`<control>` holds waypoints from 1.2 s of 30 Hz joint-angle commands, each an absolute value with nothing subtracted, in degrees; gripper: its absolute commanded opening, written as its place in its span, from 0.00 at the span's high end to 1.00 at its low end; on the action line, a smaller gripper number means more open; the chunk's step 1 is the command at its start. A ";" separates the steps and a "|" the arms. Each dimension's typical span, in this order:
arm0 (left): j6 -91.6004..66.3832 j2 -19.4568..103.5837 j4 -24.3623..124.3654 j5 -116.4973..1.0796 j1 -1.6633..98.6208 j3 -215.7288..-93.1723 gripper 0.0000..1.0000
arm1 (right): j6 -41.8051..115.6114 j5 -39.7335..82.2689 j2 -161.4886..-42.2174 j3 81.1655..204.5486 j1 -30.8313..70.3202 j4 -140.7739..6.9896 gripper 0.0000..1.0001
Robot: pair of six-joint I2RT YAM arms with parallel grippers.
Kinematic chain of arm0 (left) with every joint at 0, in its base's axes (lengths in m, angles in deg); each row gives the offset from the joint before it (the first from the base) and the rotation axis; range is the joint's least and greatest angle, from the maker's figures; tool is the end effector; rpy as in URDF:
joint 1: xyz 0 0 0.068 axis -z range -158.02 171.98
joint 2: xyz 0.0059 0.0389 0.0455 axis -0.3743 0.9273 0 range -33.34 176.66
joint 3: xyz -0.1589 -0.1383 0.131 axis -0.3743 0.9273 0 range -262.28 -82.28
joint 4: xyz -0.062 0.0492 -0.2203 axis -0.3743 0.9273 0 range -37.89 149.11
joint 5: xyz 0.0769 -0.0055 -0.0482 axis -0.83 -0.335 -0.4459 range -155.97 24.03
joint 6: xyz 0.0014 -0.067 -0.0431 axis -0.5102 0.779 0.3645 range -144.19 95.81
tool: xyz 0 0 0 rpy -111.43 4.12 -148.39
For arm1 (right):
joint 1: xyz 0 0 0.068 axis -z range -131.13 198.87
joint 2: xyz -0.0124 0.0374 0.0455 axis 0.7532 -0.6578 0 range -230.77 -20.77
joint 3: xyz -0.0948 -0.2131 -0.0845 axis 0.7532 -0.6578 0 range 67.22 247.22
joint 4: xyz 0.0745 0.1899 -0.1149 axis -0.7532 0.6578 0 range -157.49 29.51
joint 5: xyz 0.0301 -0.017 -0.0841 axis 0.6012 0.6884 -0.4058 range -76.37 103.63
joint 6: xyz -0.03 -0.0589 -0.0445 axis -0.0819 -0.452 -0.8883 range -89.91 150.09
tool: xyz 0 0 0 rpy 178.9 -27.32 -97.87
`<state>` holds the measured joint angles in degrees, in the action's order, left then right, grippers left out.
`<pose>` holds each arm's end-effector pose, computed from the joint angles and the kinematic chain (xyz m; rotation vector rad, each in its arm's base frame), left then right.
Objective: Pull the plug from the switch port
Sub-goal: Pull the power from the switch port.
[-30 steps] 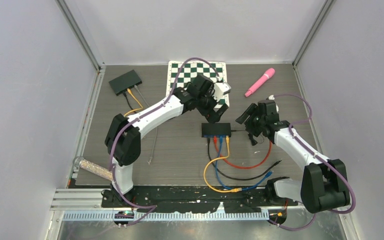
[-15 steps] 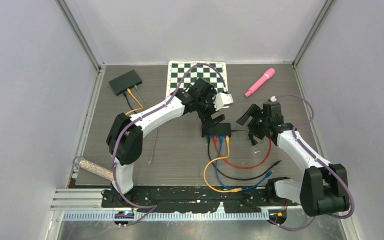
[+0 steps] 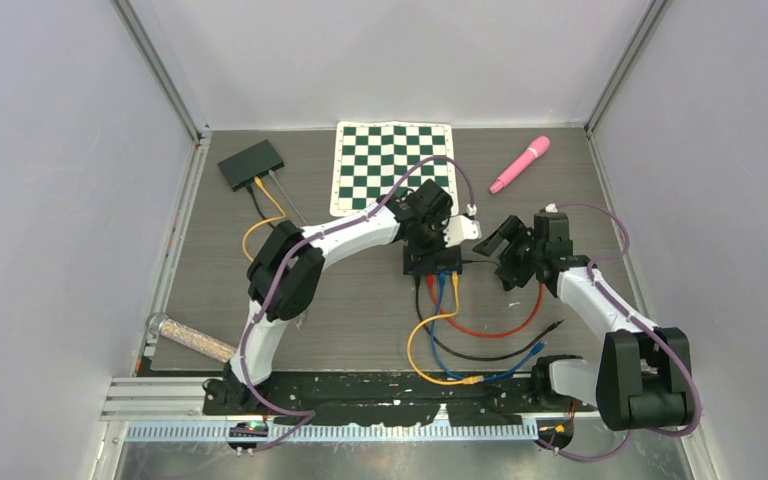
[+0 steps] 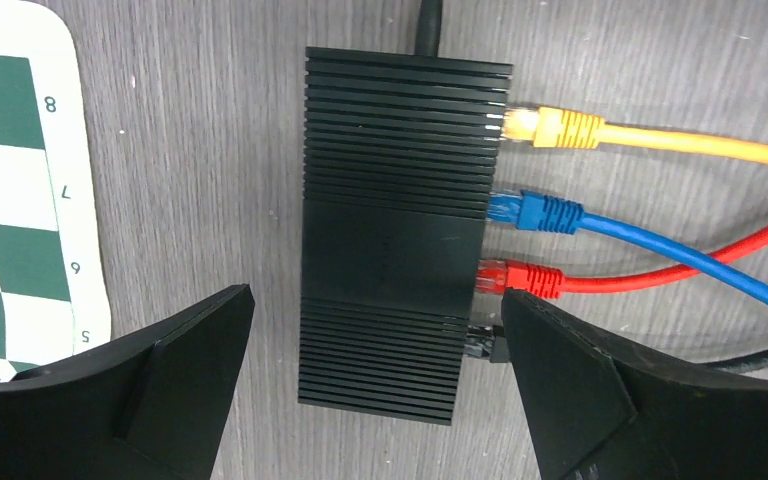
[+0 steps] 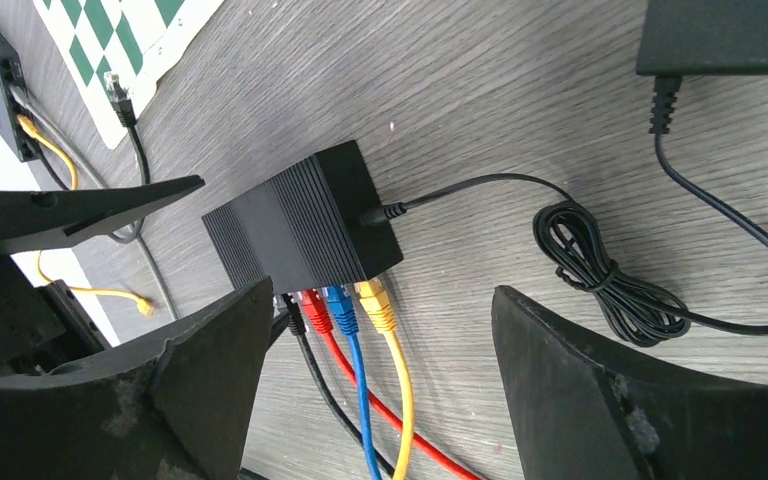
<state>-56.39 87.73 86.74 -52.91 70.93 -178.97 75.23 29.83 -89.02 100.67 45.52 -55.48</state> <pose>0.2751 -0.3394 0.1626 1.7616 1.9295 -0.4012 0.2372 0.0332 0.1591 0.7510 2.3572 0.7220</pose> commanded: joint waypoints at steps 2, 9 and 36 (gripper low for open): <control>-57.49 89.47 88.29 -54.58 70.58 -182.52 0.00 | 76.48 31.83 -87.38 99.19 47.24 -57.65 0.13; -57.75 90.84 90.03 -55.97 70.50 -182.70 0.04 | 77.29 33.63 -87.88 99.09 47.81 -57.64 0.14; -59.93 90.61 92.70 -53.09 70.14 -181.93 0.33 | 96.21 32.86 -96.72 95.86 45.30 -66.38 0.39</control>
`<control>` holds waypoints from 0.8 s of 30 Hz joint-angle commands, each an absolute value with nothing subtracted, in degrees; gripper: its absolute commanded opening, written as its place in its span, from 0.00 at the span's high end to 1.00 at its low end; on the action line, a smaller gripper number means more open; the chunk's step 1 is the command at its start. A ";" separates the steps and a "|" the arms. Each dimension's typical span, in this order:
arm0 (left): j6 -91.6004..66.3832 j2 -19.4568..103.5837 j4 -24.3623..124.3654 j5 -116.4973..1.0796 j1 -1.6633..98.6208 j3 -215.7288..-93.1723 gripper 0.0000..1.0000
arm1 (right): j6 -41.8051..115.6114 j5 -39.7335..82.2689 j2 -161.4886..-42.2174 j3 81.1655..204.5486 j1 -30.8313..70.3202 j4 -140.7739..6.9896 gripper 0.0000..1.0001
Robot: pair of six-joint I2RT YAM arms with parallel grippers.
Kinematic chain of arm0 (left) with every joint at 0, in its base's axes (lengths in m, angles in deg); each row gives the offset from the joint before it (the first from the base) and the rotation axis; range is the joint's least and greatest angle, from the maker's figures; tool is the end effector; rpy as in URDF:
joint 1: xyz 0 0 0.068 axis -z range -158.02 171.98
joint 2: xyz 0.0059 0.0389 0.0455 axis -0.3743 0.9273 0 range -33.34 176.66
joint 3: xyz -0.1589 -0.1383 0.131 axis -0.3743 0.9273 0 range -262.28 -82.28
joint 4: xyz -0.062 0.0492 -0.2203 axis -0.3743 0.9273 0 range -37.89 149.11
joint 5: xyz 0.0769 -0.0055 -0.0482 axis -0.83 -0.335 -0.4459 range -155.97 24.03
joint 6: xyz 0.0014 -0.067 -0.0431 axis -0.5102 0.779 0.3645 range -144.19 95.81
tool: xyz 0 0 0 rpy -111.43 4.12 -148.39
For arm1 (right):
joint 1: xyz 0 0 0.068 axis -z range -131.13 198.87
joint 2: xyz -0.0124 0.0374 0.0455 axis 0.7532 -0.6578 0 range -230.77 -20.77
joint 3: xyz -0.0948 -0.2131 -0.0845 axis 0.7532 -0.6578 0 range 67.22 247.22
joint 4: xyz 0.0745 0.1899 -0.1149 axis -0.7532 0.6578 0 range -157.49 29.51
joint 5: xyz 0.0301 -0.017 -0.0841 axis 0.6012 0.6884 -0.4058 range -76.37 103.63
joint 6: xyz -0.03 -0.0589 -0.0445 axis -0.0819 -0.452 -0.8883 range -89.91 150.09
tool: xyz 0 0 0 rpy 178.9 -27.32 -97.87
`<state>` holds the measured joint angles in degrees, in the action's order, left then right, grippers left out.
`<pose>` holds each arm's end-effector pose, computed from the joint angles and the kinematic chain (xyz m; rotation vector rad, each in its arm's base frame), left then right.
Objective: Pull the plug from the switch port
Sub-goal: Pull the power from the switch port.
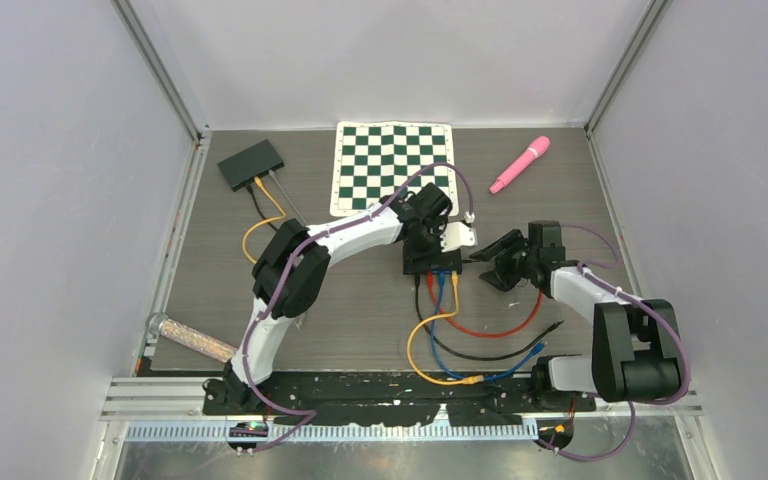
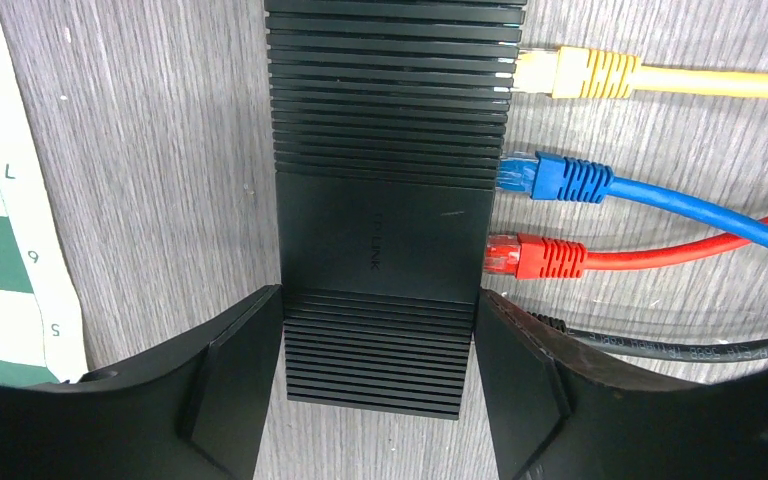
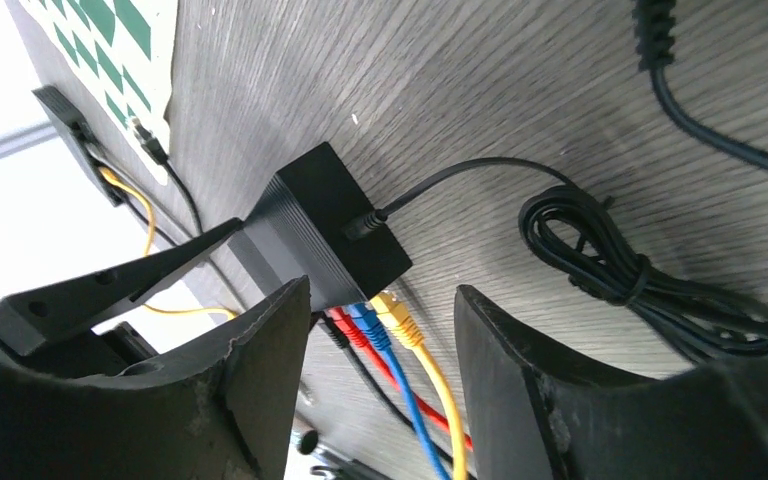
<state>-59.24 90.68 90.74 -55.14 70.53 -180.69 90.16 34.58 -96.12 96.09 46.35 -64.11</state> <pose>0.2784 -0.3346 0.1446 1.8428 1.9731 -0.3267 0.2394 0.0352 0.1235 1.0902 2.3473 0.8980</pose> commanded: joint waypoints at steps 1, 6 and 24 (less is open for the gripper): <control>-59.84 90.52 92.71 -52.82 70.17 -181.80 0.33 | 100.54 33.55 -97.02 95.29 45.15 -66.81 0.40; -59.05 90.40 92.61 -52.04 70.17 -181.32 0.34 | 109.73 26.88 -98.27 94.85 40.94 -68.04 0.42; -59.00 89.70 91.72 -51.50 70.23 -180.49 0.38 | 121.36 15.02 -105.72 100.29 35.87 -67.13 0.61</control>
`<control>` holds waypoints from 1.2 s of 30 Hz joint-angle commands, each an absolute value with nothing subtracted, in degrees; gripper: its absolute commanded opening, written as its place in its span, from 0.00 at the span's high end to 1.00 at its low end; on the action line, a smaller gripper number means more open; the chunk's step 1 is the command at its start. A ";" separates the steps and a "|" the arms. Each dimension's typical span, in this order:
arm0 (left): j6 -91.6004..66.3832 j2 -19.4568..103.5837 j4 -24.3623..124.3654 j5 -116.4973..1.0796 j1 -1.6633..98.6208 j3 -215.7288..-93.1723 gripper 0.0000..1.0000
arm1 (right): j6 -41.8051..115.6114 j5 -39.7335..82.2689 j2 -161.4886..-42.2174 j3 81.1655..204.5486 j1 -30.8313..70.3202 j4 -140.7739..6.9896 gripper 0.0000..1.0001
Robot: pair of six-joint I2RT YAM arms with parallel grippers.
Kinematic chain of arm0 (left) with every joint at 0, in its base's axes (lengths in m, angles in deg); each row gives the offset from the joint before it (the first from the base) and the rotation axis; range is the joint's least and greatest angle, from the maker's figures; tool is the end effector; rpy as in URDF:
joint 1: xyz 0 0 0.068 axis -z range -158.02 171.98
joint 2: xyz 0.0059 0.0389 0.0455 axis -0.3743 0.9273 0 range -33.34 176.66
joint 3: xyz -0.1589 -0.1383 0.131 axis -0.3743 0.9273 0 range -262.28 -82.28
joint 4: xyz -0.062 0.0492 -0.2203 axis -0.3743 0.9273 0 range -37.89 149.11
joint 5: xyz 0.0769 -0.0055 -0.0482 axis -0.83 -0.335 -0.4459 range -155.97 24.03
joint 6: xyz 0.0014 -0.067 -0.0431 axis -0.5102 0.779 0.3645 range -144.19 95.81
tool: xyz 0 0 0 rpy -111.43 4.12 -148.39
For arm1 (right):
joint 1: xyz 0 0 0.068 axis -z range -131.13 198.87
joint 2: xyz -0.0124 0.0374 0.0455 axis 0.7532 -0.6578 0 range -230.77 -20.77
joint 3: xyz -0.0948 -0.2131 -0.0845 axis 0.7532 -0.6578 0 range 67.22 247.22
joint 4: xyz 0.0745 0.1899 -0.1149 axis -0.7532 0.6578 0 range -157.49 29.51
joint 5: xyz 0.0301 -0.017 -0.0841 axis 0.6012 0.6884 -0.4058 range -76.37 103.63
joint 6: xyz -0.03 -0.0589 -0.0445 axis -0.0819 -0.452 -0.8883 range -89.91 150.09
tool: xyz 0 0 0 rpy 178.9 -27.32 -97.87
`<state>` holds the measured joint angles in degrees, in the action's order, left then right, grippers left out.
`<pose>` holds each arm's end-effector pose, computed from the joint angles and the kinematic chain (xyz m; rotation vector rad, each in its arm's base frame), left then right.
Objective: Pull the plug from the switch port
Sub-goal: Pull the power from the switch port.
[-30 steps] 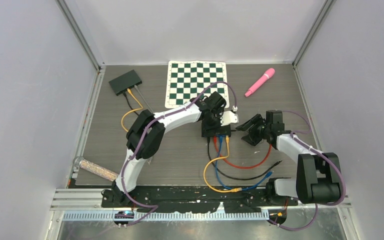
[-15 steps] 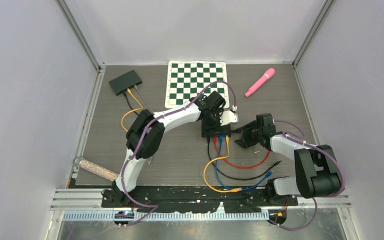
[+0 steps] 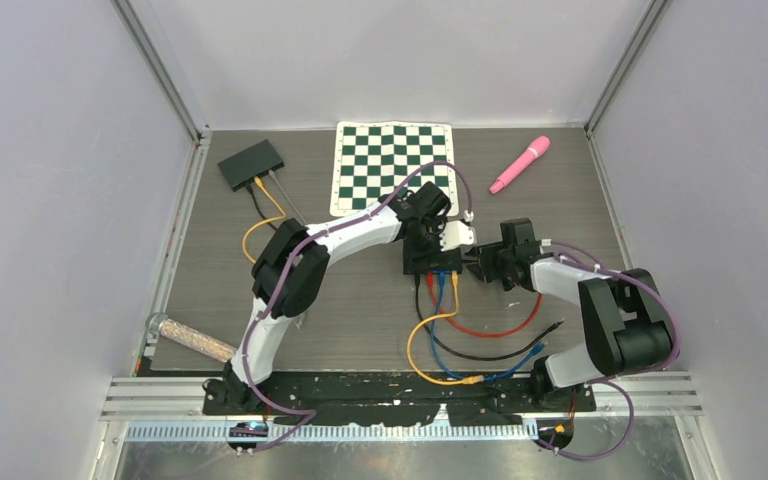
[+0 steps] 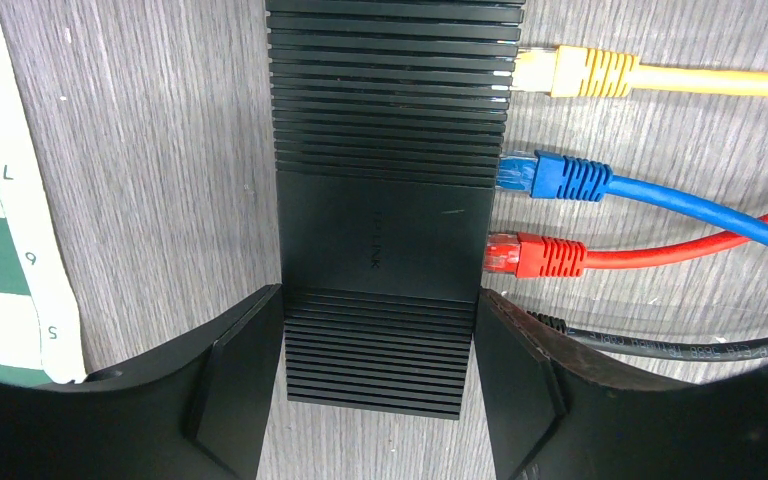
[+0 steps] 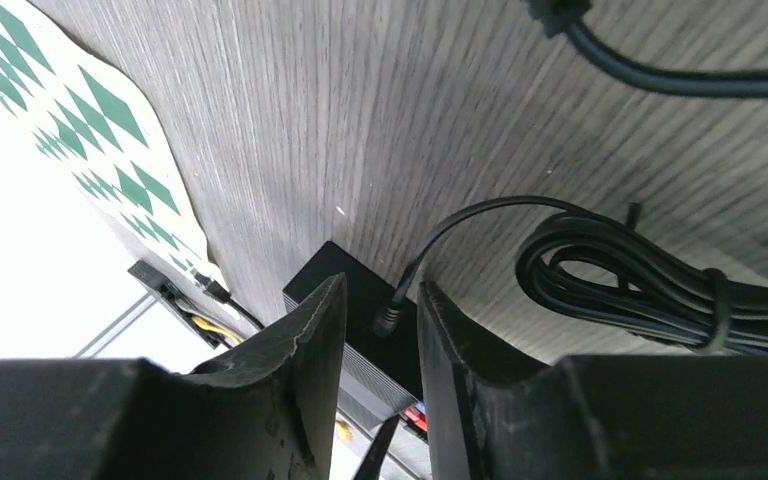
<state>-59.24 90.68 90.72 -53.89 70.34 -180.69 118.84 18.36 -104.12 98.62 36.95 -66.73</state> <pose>0.2784 -0.3346 0.1449 1.8436 1.9705 -0.3552 0.2521 0.0591 0.1042 1.6386 2.1264 0.7679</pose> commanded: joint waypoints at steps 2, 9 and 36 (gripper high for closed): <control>-58.97 89.68 91.89 -51.51 70.23 -180.53 0.38 | 122.19 14.27 -106.07 100.39 34.29 -67.14 0.66; -58.65 89.40 91.85 -51.36 70.23 -180.37 0.39 | 123.76 14.11 -108.67 100.73 32.45 -69.91 0.73; -56.71 88.21 91.58 -52.05 70.17 -175.92 0.47 | 111.39 13.66 -106.10 95.33 33.92 -73.71 0.95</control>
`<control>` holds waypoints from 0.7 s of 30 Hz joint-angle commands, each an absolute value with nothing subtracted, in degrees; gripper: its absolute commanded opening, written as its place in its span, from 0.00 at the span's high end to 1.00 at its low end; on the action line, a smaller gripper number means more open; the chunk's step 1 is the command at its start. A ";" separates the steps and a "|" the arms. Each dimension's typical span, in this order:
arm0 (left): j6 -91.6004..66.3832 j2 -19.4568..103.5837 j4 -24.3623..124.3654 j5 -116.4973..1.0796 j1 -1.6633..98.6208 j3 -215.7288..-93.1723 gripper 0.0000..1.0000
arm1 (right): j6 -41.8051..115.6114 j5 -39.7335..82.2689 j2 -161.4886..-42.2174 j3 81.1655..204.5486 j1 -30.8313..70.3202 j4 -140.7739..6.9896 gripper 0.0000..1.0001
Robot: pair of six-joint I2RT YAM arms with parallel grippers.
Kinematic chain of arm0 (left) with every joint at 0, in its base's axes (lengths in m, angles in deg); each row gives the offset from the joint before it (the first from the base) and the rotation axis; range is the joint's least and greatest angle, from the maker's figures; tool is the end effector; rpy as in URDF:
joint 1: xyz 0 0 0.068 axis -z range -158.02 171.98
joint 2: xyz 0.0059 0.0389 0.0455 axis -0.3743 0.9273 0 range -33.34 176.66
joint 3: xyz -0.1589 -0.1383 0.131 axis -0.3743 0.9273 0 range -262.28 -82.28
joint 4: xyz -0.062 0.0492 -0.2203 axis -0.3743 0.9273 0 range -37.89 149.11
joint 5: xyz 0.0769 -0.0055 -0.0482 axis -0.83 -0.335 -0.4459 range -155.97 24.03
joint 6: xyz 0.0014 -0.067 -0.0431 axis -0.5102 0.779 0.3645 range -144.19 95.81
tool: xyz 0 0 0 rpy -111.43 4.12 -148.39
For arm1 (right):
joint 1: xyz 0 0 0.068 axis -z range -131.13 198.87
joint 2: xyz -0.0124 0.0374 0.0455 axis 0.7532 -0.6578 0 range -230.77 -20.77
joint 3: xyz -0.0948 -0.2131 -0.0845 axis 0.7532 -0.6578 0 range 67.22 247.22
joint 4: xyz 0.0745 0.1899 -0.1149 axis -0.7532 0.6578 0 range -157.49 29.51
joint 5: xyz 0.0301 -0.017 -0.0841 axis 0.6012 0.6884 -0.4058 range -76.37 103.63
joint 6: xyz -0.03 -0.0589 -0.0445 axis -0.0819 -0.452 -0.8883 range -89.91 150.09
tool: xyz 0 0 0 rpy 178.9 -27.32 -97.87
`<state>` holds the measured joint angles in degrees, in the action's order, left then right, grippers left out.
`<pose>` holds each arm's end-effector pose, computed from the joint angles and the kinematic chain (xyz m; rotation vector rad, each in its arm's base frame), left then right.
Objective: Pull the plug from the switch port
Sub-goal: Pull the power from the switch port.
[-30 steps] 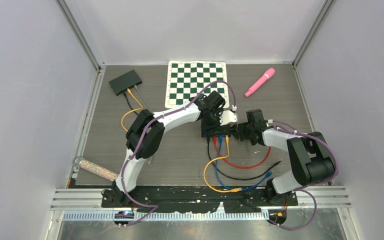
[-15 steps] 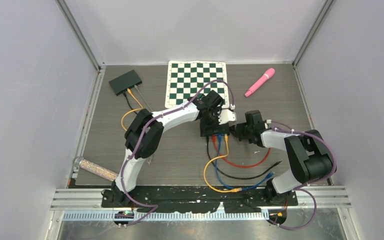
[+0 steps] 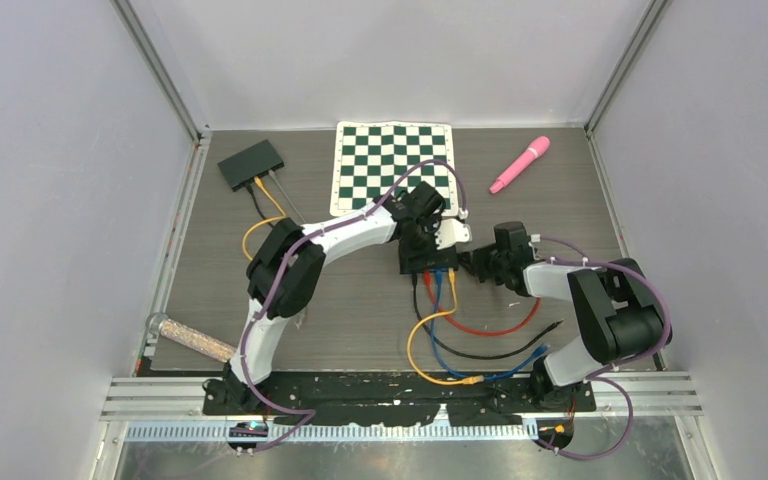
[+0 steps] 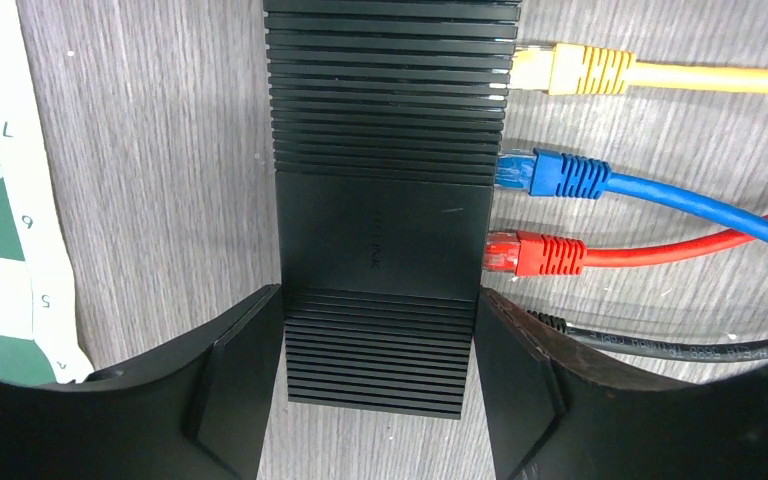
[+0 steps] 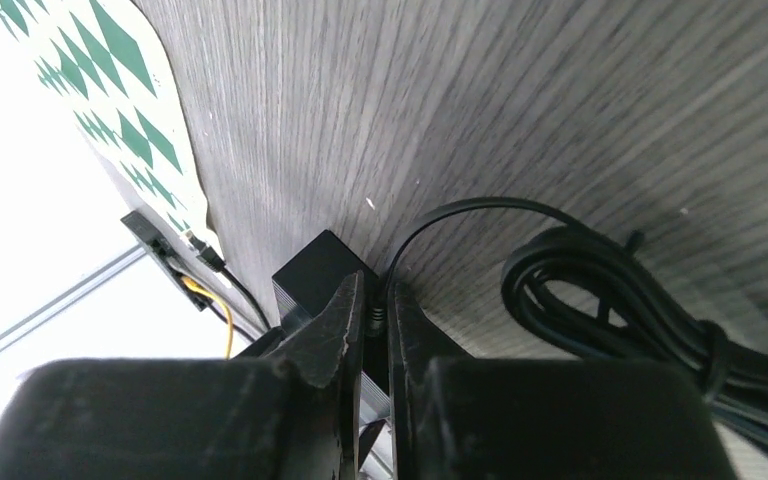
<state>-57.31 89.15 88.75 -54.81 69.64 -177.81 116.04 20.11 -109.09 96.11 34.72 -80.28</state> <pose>0.2800 -0.3269 0.1437 1.7897 2.0083 -0.3405 0.2618 0.0741 0.0933 1.4762 2.1389 0.8862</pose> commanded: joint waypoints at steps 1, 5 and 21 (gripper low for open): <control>-56.71 88.14 91.65 -52.04 70.17 -175.71 0.47 | 109.98 10.65 -105.53 96.13 34.15 -72.57 0.95; -56.98 87.86 91.24 -51.65 70.19 -174.19 0.47 | 110.55 15.33 -105.01 95.12 36.76 -72.45 0.95; -55.17 85.41 85.01 -47.70 68.48 -169.15 0.47 | 107.59 22.10 -101.91 92.93 40.35 -81.33 0.94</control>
